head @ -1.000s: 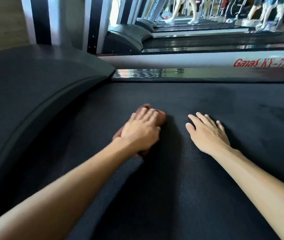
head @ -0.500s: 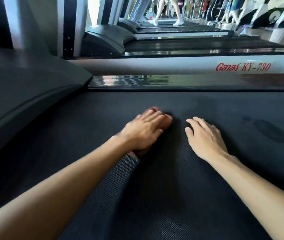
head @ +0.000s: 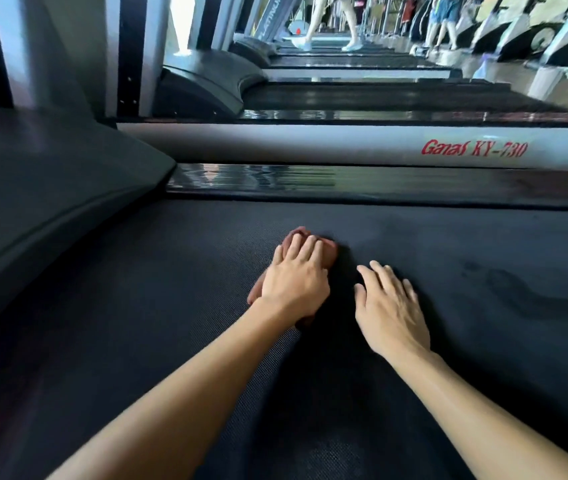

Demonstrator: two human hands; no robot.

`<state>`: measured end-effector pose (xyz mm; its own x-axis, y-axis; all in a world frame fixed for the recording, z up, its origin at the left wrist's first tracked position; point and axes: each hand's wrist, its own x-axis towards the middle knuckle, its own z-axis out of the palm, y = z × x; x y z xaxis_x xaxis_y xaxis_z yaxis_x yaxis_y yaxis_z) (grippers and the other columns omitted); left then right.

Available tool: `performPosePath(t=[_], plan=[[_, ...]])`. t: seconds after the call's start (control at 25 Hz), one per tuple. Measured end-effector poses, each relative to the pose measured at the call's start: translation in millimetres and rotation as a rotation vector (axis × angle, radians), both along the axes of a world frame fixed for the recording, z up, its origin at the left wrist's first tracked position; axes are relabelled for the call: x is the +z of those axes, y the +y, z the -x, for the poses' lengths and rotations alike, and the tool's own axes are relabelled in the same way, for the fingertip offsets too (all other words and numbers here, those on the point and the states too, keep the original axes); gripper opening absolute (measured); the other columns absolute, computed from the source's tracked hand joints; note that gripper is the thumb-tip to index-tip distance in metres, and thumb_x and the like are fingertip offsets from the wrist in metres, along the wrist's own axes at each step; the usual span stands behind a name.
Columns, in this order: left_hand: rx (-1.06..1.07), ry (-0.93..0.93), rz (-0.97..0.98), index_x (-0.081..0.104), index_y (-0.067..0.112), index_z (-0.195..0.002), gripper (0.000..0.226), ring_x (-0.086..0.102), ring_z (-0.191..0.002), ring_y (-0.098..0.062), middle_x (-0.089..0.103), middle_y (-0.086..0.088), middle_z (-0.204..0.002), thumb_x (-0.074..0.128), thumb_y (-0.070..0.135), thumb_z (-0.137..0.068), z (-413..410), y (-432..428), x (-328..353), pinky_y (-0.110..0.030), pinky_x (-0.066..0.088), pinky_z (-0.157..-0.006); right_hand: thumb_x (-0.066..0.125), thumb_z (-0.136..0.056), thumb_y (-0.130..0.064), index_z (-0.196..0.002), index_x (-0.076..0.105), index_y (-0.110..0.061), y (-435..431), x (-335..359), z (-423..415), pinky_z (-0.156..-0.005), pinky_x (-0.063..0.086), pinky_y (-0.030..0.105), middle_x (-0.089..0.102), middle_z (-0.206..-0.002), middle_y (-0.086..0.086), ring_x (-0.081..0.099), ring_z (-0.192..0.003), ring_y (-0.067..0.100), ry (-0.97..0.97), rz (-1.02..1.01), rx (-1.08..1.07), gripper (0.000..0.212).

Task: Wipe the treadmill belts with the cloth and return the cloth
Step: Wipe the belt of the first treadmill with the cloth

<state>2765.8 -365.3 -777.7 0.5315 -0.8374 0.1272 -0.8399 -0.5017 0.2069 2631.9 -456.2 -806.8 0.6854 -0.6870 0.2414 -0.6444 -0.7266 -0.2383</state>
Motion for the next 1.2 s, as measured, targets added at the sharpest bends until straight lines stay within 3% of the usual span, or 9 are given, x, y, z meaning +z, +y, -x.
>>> performPosePath(t=[0.16,0.28,0.4,0.52,0.6,0.68,0.84,1.04,1.2], plan=[[0.184,-0.033,-0.019,0.030,0.025,-0.147,0.053,0.013,-0.147,-0.018,0.026,0.002,-0.157,0.036,0.036,-0.095,-103,30,-3,-0.048,0.020,-0.117,0.039,-0.101,-0.035,-0.144,0.043,-0.023,-4,-2,1,-0.118,0.017,0.041,0.034,-0.156,-0.001,0.027,-0.145,0.019,-0.008,0.012,0.013,0.044],[0.364,0.000,-0.108,0.021,0.023,-0.152,0.056,0.004,-0.149,-0.016,0.014,0.005,-0.161,0.034,0.037,-0.099,-123,105,-3,-0.045,0.011,-0.119,0.045,-0.100,-0.034,-0.138,0.051,-0.019,-4,-10,-1,-0.115,0.025,0.046,0.042,-0.151,0.004,0.037,-0.141,0.025,-0.022,0.047,-0.009,0.042],[0.231,-0.152,-0.052,0.019,0.023,-0.153,0.060,0.002,-0.149,-0.016,0.013,0.007,-0.161,0.038,0.038,-0.098,-60,93,-4,-0.043,0.010,-0.119,0.045,-0.099,-0.036,-0.130,0.058,-0.014,-2,-11,-3,-0.108,0.035,0.052,0.052,-0.142,0.009,0.048,-0.132,0.030,-0.059,0.081,-0.024,0.040],[-0.025,-0.124,0.015,0.018,0.023,-0.153,0.059,0.002,-0.149,-0.016,0.011,0.008,-0.162,0.036,0.037,-0.098,-10,10,-5,-0.042,0.007,-0.120,0.037,-0.096,-0.038,-0.126,0.061,-0.012,0,-12,-2,-0.103,0.041,0.053,0.057,-0.137,0.011,0.053,-0.127,0.031,-0.077,0.122,-0.023,0.047],[-0.099,-0.069,-0.020,0.027,0.021,-0.150,0.056,0.009,-0.148,-0.017,0.019,0.004,-0.160,0.037,0.034,-0.097,-22,-40,0,-0.044,0.013,-0.119,0.034,-0.094,-0.039,-0.127,0.061,-0.013,-2,-13,-2,-0.104,0.041,0.051,0.056,-0.138,0.009,0.052,-0.128,0.029,-0.081,0.131,-0.013,0.050],[-0.021,-0.060,-0.030,0.034,0.021,-0.145,0.052,0.016,-0.146,-0.018,0.027,0.002,-0.157,0.039,0.034,-0.095,-64,-55,-2,-0.045,0.020,-0.116,0.035,-0.094,-0.040,-0.131,0.059,-0.016,-3,-15,-1,-0.108,0.037,0.049,0.053,-0.142,0.006,0.048,-0.133,0.027,-0.081,0.116,-0.012,0.049],[0.275,-0.022,-0.029,0.021,0.019,-0.152,0.057,0.006,-0.149,-0.020,0.014,0.004,-0.161,0.034,0.035,-0.099,-106,5,-8,-0.046,0.011,-0.119,0.027,-0.095,-0.041,-0.132,0.057,-0.018,-4,-13,-3,-0.109,0.035,0.050,0.053,-0.142,0.005,0.047,-0.133,0.027,-0.083,0.114,-0.020,0.053],[0.051,-0.134,-0.007,0.017,0.022,-0.154,0.059,0.001,-0.149,-0.015,0.010,0.008,-0.162,0.034,0.037,-0.099,-44,-22,-7,-0.041,0.006,-0.120,0.028,-0.094,-0.039,-0.131,0.058,-0.017,-1,-13,-4,-0.106,0.038,0.050,0.054,-0.140,0.007,0.050,-0.130,0.028,-0.061,0.115,-0.032,0.052],[-0.043,-0.037,-0.027,0.029,0.024,-0.148,0.054,0.012,-0.147,-0.016,0.022,0.005,-0.159,0.038,0.037,-0.097,-83,-82,0,-0.045,0.018,-0.117,0.033,-0.093,-0.039,-0.131,0.058,-0.019,-6,-16,-2,-0.107,0.038,0.048,0.054,-0.140,0.005,0.049,-0.131,0.026,-0.074,0.137,-0.017,0.050]])
